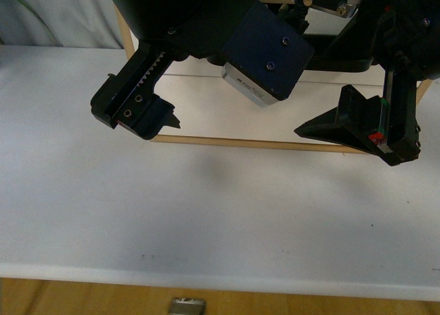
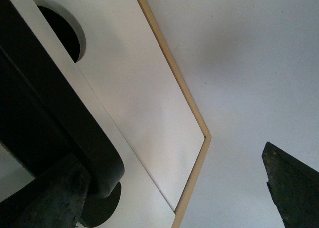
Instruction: Pull drawer
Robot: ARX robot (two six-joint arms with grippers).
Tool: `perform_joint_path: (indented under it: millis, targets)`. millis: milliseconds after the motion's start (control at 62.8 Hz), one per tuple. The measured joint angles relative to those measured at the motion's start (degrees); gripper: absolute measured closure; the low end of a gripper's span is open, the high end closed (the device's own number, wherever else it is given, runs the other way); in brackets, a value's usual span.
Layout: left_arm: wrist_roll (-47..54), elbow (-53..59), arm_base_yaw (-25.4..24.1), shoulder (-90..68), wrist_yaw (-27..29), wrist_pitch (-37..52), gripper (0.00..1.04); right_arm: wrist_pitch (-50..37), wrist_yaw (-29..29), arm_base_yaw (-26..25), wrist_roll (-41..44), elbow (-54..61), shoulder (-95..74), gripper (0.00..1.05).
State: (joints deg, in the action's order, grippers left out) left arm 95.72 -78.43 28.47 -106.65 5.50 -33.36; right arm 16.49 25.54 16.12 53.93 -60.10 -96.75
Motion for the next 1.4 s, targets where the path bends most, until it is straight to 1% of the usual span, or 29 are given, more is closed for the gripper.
perform_joint_path:
  millis: [414, 924, 1401]
  targets:
    - [1.07, 4.42, 0.79, 3.26, 0.28, 0.79, 0.06, 2.69, 0.26, 0.46, 2.12, 2.80, 3.78, 0.09]
    - [3.34, 10.84, 1.44, 8.92, -0.74, 0.79, 0.06, 5.22, -0.42, 3.06, 4.15, 8.44, 10.27, 0.09]
    - [5.20, 15.89, 2.21, 13.55, -1.11, 0.81, 0.06, 6.36, -1.07, 5.38, 4.24, 12.02, 14.23, 0.09]
